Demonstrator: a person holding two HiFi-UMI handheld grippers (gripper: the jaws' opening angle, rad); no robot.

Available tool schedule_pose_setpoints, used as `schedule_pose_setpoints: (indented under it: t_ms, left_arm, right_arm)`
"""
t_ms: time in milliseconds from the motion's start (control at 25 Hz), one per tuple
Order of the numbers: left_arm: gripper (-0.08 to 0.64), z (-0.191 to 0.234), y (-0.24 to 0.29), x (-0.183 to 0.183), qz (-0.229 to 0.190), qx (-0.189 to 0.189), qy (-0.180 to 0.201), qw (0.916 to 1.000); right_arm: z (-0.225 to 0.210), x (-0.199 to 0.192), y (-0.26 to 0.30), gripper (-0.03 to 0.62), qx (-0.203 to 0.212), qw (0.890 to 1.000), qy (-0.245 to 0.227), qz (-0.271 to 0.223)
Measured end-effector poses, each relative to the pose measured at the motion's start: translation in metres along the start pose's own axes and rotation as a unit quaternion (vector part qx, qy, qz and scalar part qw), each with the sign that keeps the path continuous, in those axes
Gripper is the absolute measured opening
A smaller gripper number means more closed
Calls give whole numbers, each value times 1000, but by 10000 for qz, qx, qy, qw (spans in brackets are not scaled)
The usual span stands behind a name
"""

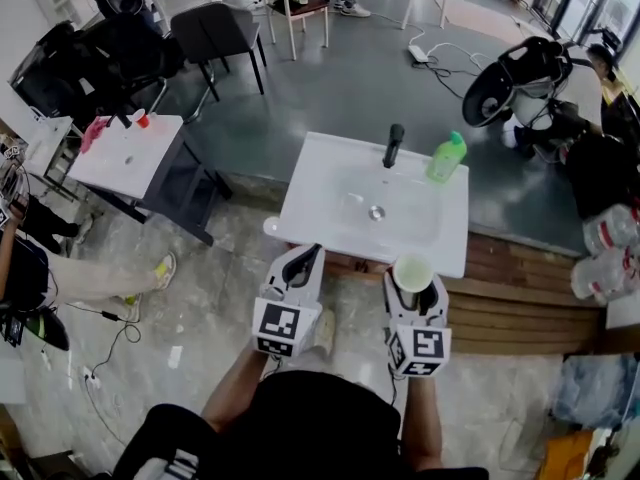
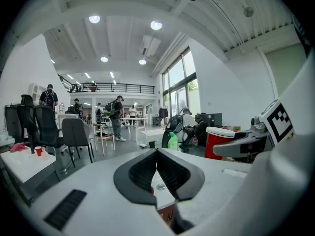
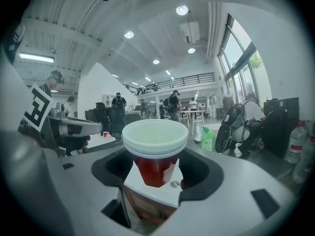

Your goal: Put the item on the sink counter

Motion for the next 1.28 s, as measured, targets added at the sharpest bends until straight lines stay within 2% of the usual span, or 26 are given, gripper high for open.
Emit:
schedule_pose_setpoints:
  t_ms: [720,1280]
  left_arm:
    - [2,84,84,-3,54,2,-131,9999]
    - [2,142,97,-1,94,322,-279,9990]
  right_arm:
    - [-3,11,118,290,31,9998,-54,164]
    - [31,34,181,290,434,9987,-209,148]
Point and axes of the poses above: the fingertips, and each gripper's own axes: y forward along the fingers, z to its left, x out of its top, the point moved 1 cm from there along -y, backward along the fingers, and after that the axes turned 2 degrees about y, right-handed, at the moved point
